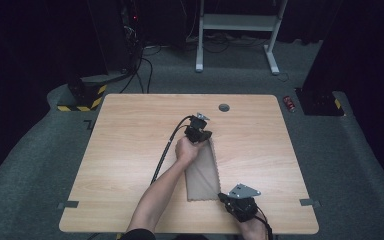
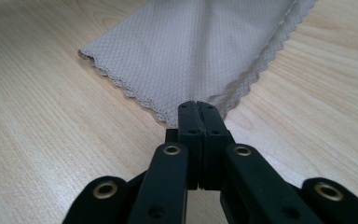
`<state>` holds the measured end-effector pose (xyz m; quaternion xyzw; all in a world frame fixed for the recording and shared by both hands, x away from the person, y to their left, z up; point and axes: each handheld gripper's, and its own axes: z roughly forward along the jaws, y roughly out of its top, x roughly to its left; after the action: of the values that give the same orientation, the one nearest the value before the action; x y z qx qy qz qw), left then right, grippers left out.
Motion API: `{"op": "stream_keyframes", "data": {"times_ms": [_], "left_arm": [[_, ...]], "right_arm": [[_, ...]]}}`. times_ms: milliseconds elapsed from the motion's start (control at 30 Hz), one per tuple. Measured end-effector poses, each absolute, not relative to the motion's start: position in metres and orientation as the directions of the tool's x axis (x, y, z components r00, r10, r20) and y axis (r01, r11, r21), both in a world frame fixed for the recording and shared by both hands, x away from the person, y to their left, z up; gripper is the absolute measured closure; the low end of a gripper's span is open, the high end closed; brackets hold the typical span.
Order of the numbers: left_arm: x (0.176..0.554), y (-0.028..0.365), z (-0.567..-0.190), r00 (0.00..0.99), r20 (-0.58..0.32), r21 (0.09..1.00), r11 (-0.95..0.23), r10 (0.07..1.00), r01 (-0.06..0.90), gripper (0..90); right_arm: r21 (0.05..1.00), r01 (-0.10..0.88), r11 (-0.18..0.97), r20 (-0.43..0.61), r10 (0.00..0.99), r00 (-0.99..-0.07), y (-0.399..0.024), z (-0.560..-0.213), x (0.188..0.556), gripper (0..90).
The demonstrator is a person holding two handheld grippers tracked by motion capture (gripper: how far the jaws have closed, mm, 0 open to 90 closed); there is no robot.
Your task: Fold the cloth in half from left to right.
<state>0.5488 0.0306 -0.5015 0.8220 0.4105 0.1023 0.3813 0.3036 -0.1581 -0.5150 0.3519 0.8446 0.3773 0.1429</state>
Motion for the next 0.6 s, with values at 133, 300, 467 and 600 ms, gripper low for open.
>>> {"op": "stream_keyframes", "data": {"times_ms": [133,300,467,600], "left_arm": [[0.55,0.033,-0.5,0.623,-0.145,0.714,-0.355,0.769,0.603,74.7],[0.543,0.047,-0.486,0.599,-0.128,0.743,-0.323,0.79,0.586,57.9],[0.522,0.069,-0.475,0.584,-0.099,0.756,-0.321,0.805,0.57,50.9],[0.489,0.085,-0.48,0.606,-0.087,0.747,-0.351,0.791,0.565,48.4]], "right_arm": [[0.744,0.494,0.45,0.037,0.71,-0.703,-0.161,-0.513,0.305,81.1],[0.758,0.491,0.429,0.034,0.726,-0.687,-0.166,-0.505,0.314,76.9],[0.763,0.481,0.433,0.023,0.724,-0.689,-0.163,-0.499,0.331,74.7],[0.751,0.474,0.461,-0.002,0.718,-0.696,-0.152,-0.501,0.353,71.3]]}}
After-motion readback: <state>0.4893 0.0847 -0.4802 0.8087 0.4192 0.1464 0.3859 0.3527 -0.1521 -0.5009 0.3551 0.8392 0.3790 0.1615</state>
